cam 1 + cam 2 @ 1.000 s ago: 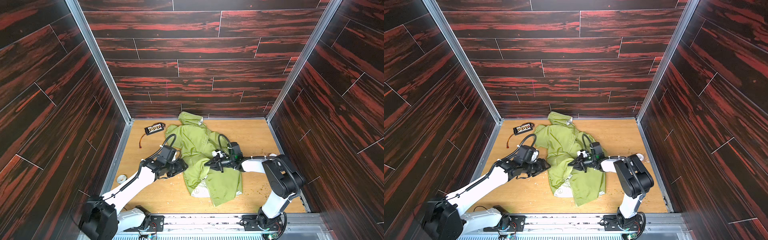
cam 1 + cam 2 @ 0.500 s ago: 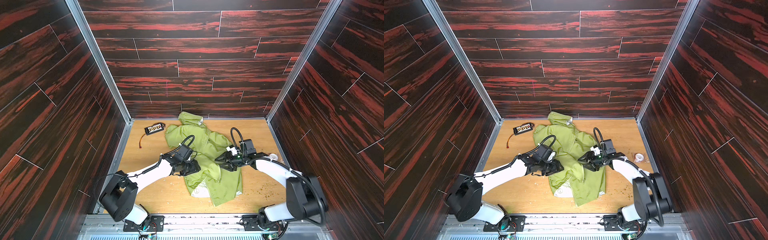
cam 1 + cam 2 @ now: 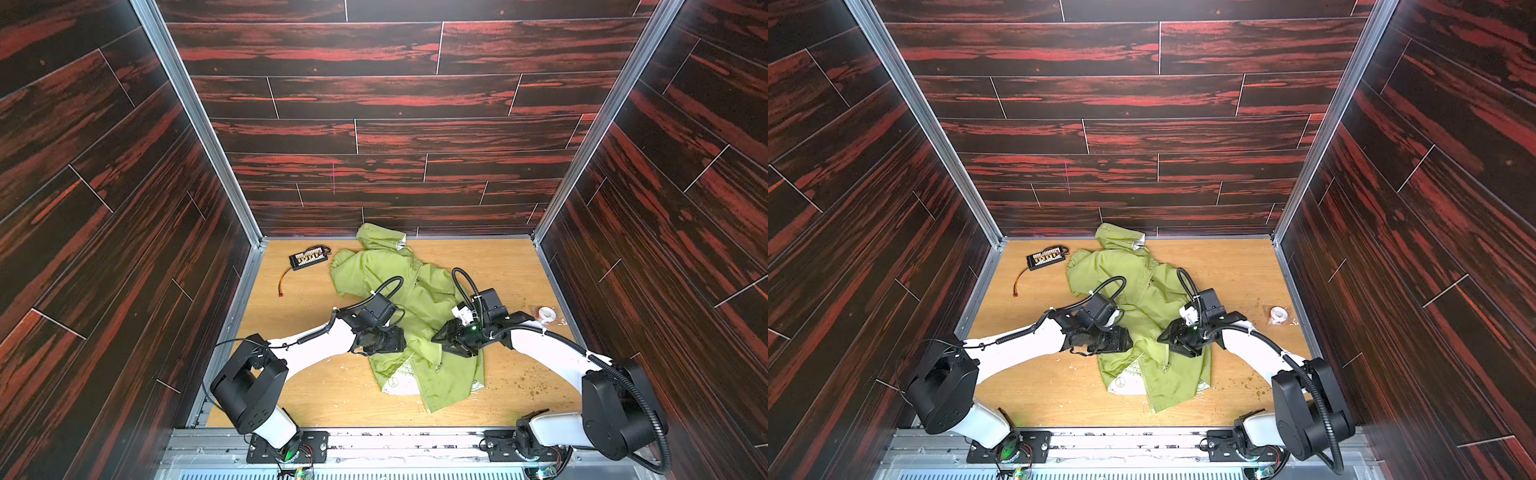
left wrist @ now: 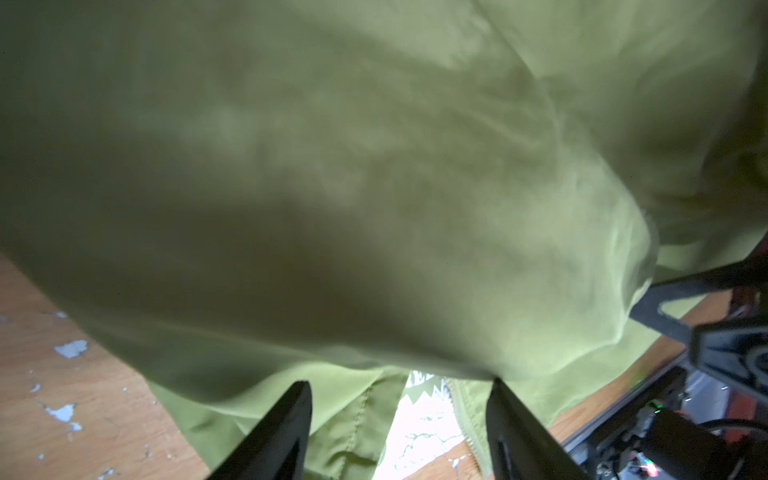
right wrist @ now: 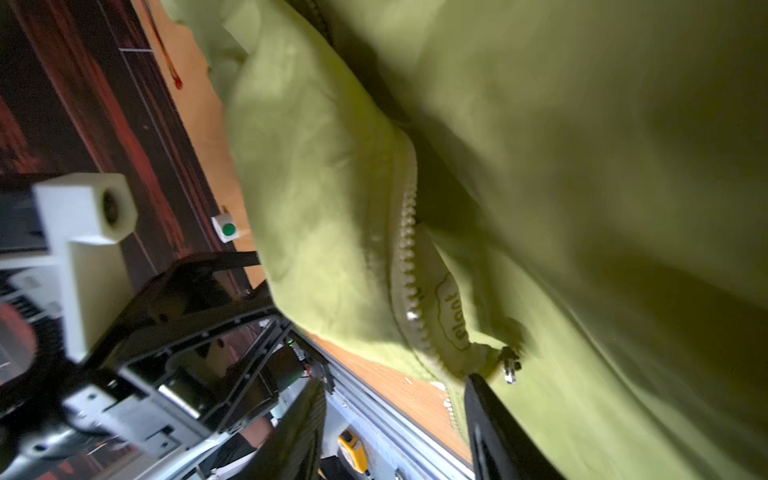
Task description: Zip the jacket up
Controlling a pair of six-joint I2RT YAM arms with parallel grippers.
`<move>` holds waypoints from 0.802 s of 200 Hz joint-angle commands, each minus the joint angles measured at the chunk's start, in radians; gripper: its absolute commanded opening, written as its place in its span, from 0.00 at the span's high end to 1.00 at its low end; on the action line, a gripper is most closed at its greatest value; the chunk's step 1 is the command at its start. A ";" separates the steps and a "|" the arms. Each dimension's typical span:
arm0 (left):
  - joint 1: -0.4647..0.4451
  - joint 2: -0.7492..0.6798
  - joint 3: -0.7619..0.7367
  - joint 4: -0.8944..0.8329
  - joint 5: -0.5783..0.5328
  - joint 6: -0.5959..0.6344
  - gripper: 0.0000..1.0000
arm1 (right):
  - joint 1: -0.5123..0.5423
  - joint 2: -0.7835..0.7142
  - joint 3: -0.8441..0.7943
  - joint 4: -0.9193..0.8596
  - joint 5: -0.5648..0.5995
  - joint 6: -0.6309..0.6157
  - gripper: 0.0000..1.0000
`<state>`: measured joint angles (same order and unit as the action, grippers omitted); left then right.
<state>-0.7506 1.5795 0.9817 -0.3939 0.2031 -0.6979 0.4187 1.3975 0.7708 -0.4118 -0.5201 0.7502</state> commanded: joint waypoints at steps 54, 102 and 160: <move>-0.069 0.096 0.082 -0.077 -0.084 0.140 0.29 | 0.028 0.101 -0.022 0.033 0.016 -0.022 0.52; -0.080 0.202 0.163 -0.131 -0.142 0.152 0.53 | 0.034 0.136 -0.011 0.047 0.009 -0.021 0.62; -0.072 0.098 0.190 -0.258 -0.195 0.178 1.00 | 0.060 0.112 0.017 0.064 -0.065 0.012 0.80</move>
<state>-0.8295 1.7779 1.1526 -0.5385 0.0509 -0.5476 0.4591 1.5112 0.7589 -0.3538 -0.5297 0.7433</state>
